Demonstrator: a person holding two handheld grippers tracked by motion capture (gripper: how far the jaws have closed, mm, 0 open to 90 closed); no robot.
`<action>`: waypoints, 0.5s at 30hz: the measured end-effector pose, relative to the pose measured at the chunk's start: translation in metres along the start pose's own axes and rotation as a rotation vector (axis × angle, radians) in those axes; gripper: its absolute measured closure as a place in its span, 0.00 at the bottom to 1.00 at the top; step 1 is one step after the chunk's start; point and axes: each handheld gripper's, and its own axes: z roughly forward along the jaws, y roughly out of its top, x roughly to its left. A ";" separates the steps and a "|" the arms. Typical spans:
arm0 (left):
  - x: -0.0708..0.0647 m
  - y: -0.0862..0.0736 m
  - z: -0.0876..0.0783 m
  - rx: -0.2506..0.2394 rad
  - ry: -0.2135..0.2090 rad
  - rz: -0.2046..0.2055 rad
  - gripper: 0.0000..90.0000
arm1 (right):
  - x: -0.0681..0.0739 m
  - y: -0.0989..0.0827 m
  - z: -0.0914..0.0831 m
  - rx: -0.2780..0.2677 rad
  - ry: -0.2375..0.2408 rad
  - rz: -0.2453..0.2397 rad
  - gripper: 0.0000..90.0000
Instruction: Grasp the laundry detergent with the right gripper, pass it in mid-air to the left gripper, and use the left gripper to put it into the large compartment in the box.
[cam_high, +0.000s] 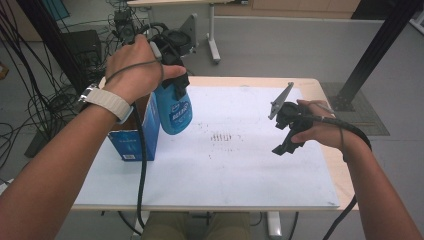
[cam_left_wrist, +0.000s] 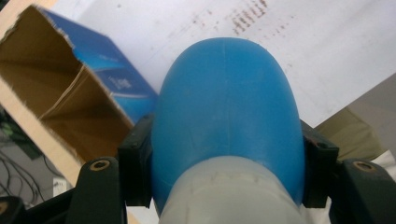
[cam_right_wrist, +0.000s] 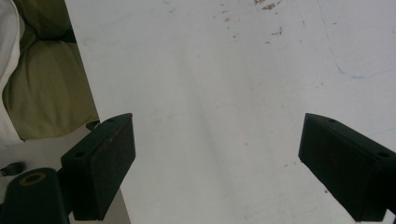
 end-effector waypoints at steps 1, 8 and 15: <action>0.002 0.000 -0.002 0.007 0.002 -0.011 0.41 | 0.000 -0.001 0.000 0.002 0.000 0.001 0.12; 0.016 -0.002 -0.013 0.021 0.028 -0.093 0.41 | -0.001 -0.003 0.001 0.014 -0.002 0.005 0.12; 0.029 -0.004 -0.023 0.009 0.037 -0.175 0.41 | -0.005 -0.004 0.002 0.013 -0.001 0.017 0.12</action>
